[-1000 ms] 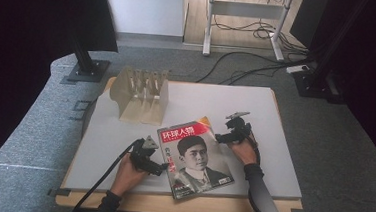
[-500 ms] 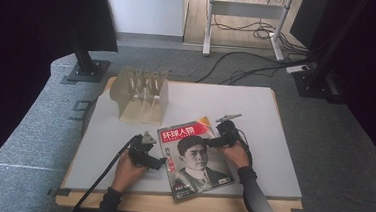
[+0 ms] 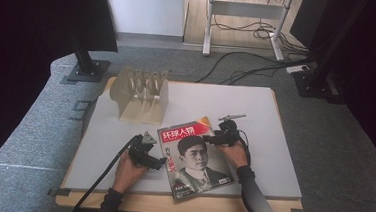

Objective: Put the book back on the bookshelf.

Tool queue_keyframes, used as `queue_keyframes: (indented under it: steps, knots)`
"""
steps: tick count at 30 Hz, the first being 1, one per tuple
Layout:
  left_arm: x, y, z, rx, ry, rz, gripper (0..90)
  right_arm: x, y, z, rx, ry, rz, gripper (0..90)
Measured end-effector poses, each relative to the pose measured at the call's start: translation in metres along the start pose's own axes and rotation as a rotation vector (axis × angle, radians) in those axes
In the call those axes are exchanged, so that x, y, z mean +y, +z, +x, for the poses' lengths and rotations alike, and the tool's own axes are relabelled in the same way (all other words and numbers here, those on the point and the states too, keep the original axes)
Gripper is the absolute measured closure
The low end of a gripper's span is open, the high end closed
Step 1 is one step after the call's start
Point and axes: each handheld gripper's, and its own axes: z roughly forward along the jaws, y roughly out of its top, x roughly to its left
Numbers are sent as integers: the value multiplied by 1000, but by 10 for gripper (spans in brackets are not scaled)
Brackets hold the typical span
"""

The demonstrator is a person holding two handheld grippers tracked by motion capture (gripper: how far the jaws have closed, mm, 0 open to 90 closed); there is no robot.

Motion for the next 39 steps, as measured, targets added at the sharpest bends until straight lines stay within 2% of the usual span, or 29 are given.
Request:
queue_keyframes:
  steps: [4, 5, 8, 11, 12, 17, 18, 20, 21, 24, 25, 26, 33, 35, 36, 37, 39]
  knots:
    - [0, 0, 0, -1, 0, 1, 0, -4, -7, 0, 14, -5, 22, 368]
    - [0, 0, 0, -1, 0, 1, 0, -6, -13, 0, 27, -6, 14, 408]
    - [0, 0, 0, -1, -1, 0, 0, -2, -17, 0, 47, -9, 6, 442]
    - [0, 0, 0, -1, 1, 2, 0, 3, -13, 1, 27, -34, 23, 448]
    - [0, 0, 0, -1, -2, 0, 0, 10, -7, 2, 24, -50, 33, 458]
    - [0, 0, 0, -1, 1, 2, 0, 22, 9, 3, 29, -61, 50, 477]
    - [0, 0, 0, -1, 1, 2, 0, 26, 13, 4, 12, -81, 61, 499]
    - [0, 0, 0, -1, 1, 2, 0, 27, 14, 4, 6, -85, 69, 512]
    - [0, 0, 0, -1, 1, 2, 0, 26, 10, 3, 10, -98, 78, 567]
    - [0, 0, 0, -1, 1, 2, 0, 23, 2, 4, 13, -124, 104, 618]
    - [0, 0, 0, -1, 1, 2, 0, 23, 2, 4, 13, -124, 104, 618]
    - [0, 0, 0, 1, 1, 1, 0, 21, -2, 7, -6, -164, 126, 630]
    - [0, 0, 0, 0, 1, 1, 0, 36, 10, 15, -31, -212, 127, 648]
    - [0, 0, 0, 1, 2, 1, 0, 43, 12, 25, -55, -262, 123, 737]
    - [0, 0, 0, 1, 2, 1, 0, 43, 12, 25, -55, -262, 123, 737]
    - [0, 0, 0, 3, 2, 0, 0, 44, 6, 31, -68, -282, 116, 819]
    - [0, 0, 0, 3, 3, 0, 0, 43, -1, 36, -63, -288, 105, 835]
